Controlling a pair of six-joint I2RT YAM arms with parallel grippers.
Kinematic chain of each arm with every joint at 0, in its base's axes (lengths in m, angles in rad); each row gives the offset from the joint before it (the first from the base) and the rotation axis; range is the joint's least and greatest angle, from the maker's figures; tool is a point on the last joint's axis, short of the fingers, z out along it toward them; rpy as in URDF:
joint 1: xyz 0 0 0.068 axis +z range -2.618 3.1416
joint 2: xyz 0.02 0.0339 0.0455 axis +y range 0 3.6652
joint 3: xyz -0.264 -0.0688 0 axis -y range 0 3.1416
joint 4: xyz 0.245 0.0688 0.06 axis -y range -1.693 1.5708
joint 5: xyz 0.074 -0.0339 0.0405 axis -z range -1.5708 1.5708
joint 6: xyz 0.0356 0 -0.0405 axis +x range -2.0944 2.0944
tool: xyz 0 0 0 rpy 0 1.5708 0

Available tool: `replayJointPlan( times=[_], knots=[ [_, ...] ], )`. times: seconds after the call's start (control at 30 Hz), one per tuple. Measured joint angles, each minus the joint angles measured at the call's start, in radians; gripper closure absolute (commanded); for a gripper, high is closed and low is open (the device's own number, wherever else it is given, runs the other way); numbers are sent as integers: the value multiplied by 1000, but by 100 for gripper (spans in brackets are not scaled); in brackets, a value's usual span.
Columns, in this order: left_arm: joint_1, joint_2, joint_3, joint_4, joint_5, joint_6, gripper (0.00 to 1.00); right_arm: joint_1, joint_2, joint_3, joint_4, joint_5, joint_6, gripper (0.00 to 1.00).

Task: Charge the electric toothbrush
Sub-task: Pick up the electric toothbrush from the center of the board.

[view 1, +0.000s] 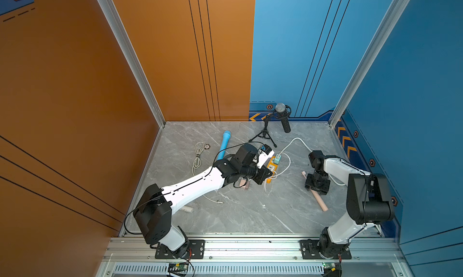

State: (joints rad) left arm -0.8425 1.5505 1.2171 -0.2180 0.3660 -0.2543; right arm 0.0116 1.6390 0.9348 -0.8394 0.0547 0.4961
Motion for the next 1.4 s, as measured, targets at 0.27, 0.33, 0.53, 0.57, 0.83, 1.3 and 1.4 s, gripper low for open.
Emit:
replayJointPlan(
  times=[0.27,0.33,0.53,0.57,0.83,1.3,1.4],
  knots=[
    [0,4,0,0,0,-1,100,87,-44,-51,16,-52,56,63],
    [0,4,0,0,0,-1,100,87,-56,-64,21,-51,64,63],
    [0,11,0,0,0,-5,100,109,-97,-106,21,-48,98,65],
    [0,14,0,0,0,-5,100,118,-101,-111,21,-46,106,66],
    [0,35,2,-1,0,-9,100,132,-158,-165,33,-42,163,76],
    [-21,11,9,-5,26,-108,100,-7,-537,-208,162,-308,211,85],
    [-50,7,41,-11,45,-143,100,-74,-668,-205,217,-417,246,84]
  ],
)
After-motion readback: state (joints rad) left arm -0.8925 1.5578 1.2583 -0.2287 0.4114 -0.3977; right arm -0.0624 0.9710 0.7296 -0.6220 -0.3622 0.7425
